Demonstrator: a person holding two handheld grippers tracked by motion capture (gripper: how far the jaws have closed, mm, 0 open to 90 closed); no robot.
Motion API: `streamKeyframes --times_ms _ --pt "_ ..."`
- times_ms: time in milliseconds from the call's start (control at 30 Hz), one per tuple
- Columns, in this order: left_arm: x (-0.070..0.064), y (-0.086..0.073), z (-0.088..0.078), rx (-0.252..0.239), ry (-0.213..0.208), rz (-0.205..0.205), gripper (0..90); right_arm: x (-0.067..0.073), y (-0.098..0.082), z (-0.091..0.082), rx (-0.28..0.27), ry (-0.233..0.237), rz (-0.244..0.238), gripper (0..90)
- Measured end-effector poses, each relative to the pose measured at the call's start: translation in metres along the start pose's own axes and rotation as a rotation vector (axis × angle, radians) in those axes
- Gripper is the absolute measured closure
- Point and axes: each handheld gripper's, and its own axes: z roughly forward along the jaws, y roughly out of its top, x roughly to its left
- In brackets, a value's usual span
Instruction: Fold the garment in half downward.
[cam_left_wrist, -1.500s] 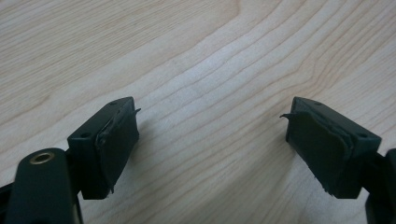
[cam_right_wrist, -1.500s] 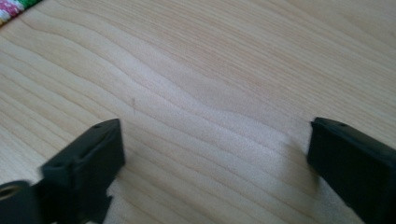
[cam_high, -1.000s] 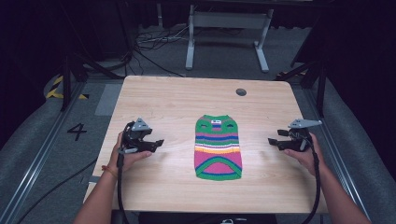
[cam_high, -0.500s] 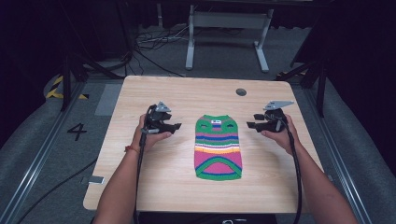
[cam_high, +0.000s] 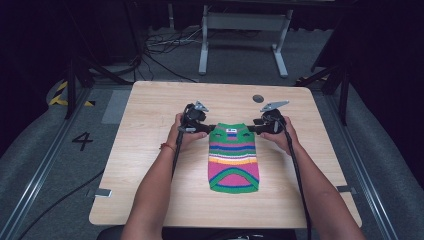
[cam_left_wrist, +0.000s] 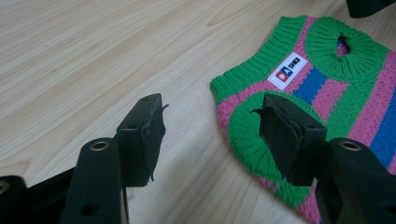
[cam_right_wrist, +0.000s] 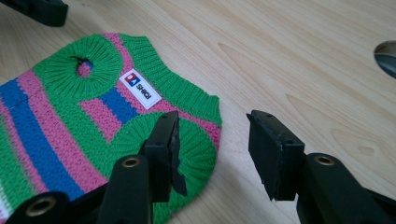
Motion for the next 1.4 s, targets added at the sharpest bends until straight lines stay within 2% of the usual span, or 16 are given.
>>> streamKeyframes --times_ms 267,367,400,500,533,633,733,833,900,967,1067,1167,1200,1233,1333,1400 --pt "-0.003 0.011 0.033 0.052 0.015 -0.013 40.9 -0.001 0.005 0.02 0.016 -0.013 0.022 58.0" --pt "-0.002 0.011 0.036 0.048 0.009 -0.023 40.1 -0.003 0.004 0.026 0.026 -0.011 0.043 57.7" --pt "-0.001 0.01 0.038 0.043 0.006 -0.042 39.8 -0.004 0.003 0.028 0.025 -0.011 0.048 57.7" --pt "0.0 0.007 0.038 0.036 -0.002 -0.059 39.7 -0.005 0.002 0.03 0.013 0.003 0.071 58.7" --pt "0.001 0.005 0.037 0.025 -0.004 -0.061 39.7 -0.004 0.001 0.031 0.015 0.005 0.075 59.8" --pt "0.0 0.006 0.036 0.036 -0.004 -0.062 40.0 -0.004 0.0 0.031 0.019 0.023 0.09 61.8" --pt "-0.003 0.007 0.036 0.036 -0.029 -0.059 50.9 -0.005 -0.001 0.03 0.015 0.049 0.114 69.9" --pt "-0.005 0.005 0.036 0.026 -0.074 -0.046 70.0 -0.002 0.0 0.03 0.019 0.054 0.099 76.6" --pt "-0.006 0.005 0.036 0.026 -0.083 -0.03 78.2 0.001 0.001 0.03 0.026 0.051 0.08 81.2" --pt "-0.007 0.007 0.036 0.027 -0.075 -0.012 81.0 0.003 0.002 0.03 0.032 0.045 0.067 83.2" --pt "-0.009 0.013 0.037 0.05 -0.037 0.019 82.8 0.004 0.004 0.029 0.037 0.038 0.038 84.4" --pt "-0.009 0.017 0.035 0.049 -0.015 0.034 83.0 0.003 0.006 0.027 0.037 0.029 0.032 84.6" --pt "-0.009 0.02 0.034 0.038 -0.005 0.037 83.1 0.002 0.007 0.023 0.013 0.024 0.032 84.6" --pt "-0.009 0.022 0.032 0.037 -0.008 0.037 83.1 0.002 0.007 0.023 0.013 0.024 0.032 84.6" --pt "-0.013 0.034 0.022 0.013 0.009 0.089 83.4 -0.001 0.012 0.014 -0.033 0.01 0.037 84.6" --pt "-0.015 0.041 0.014 -0.001 0.013 0.115 83.4 0.0 0.015 0.008 -0.059 -0.001 0.01 84.5"
